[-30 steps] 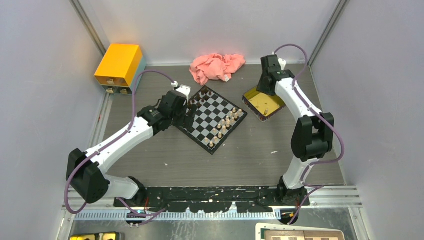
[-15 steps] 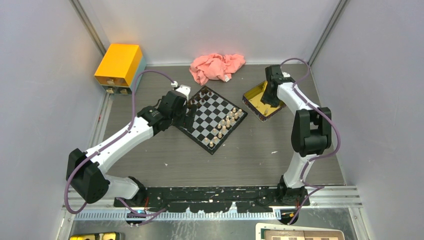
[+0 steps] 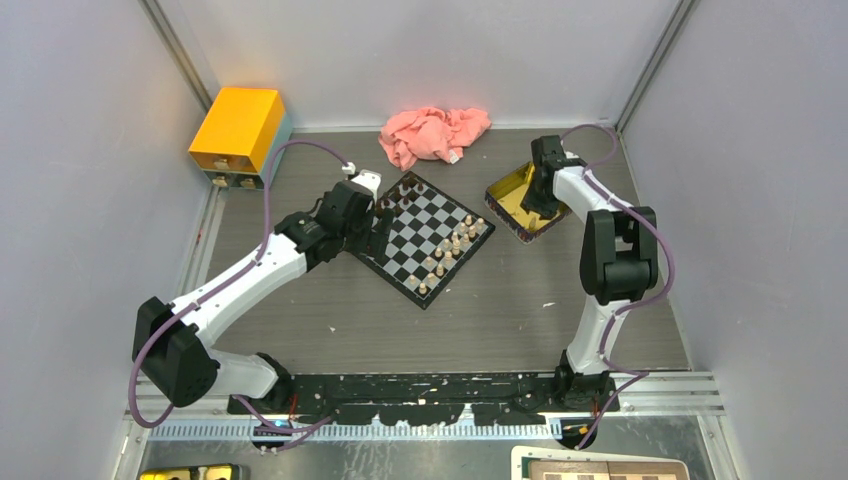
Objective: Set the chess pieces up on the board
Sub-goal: Pick up the chess piece from the storage box, then place the chess piece on the chessboard.
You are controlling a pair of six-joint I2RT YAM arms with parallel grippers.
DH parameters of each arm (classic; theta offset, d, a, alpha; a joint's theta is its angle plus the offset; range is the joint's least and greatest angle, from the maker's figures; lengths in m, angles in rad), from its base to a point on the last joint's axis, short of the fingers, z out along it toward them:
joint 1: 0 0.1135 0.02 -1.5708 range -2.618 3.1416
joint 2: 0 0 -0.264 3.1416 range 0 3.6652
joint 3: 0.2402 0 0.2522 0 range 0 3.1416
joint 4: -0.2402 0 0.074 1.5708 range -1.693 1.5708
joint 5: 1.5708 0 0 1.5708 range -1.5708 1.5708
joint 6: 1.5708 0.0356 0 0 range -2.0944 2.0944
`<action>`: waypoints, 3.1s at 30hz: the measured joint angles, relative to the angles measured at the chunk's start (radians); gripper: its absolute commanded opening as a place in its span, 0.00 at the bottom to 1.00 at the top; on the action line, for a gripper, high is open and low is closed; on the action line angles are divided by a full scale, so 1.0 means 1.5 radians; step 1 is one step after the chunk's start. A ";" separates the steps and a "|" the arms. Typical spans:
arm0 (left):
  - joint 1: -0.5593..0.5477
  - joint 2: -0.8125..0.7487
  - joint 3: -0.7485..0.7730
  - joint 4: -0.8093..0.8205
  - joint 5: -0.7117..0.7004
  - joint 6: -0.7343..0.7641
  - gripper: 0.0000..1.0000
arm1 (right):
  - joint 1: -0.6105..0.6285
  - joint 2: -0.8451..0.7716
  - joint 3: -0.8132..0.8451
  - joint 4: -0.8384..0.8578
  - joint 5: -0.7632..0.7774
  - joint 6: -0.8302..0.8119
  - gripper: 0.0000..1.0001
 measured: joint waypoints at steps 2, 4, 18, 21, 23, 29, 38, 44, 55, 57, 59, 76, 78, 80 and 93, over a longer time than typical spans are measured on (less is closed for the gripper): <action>0.000 0.000 0.000 0.000 0.000 0.000 1.00 | -0.001 0.005 0.000 0.002 -0.002 0.001 0.40; 0.000 0.000 0.000 0.000 0.000 0.000 1.00 | -0.001 0.010 0.000 0.004 -0.004 0.001 0.41; 0.000 0.000 0.000 0.000 0.000 0.000 1.00 | -0.008 0.023 0.000 0.011 -0.012 0.004 0.30; 0.000 0.000 0.000 0.000 0.000 -0.001 1.00 | -0.008 0.025 0.000 0.013 -0.015 0.004 0.29; 0.000 0.000 0.000 0.000 0.000 -0.001 1.00 | -0.008 0.025 0.000 0.013 -0.015 0.004 0.28; 0.000 0.000 -0.001 0.000 0.000 -0.003 1.00 | -0.009 0.025 -0.006 0.015 -0.018 0.004 0.28; 0.000 0.000 -0.005 -0.002 0.000 -0.006 1.00 | -0.009 0.025 -0.018 0.015 -0.023 0.005 0.20; 0.000 0.000 -0.006 -0.002 0.000 -0.006 1.00 | -0.009 0.025 -0.020 0.015 -0.023 0.006 0.06; 0.000 0.000 -0.006 -0.003 0.000 -0.006 1.00 | -0.009 0.023 -0.010 0.007 -0.022 0.006 0.01; 0.000 0.000 -0.006 -0.004 0.000 -0.006 1.00 | -0.009 0.011 -0.009 0.012 -0.023 0.006 0.01; 0.000 -0.002 -0.006 -0.005 0.000 -0.006 1.00 | -0.009 -0.007 -0.009 0.016 -0.024 0.007 0.01; 0.000 -0.059 -0.025 -0.019 -0.001 -0.019 1.00 | 0.033 -0.089 0.066 0.004 -0.072 0.003 0.01; 0.000 -0.069 -0.030 -0.022 -0.003 -0.021 1.00 | 0.062 -0.089 0.089 -0.008 -0.075 -0.005 0.01; 0.000 -0.080 -0.034 -0.025 -0.006 -0.022 1.00 | 0.100 -0.089 0.112 -0.024 -0.076 -0.016 0.01; 0.000 -0.164 -0.070 -0.050 -0.020 -0.037 1.00 | 0.326 -0.048 0.170 -0.120 -0.082 -0.069 0.01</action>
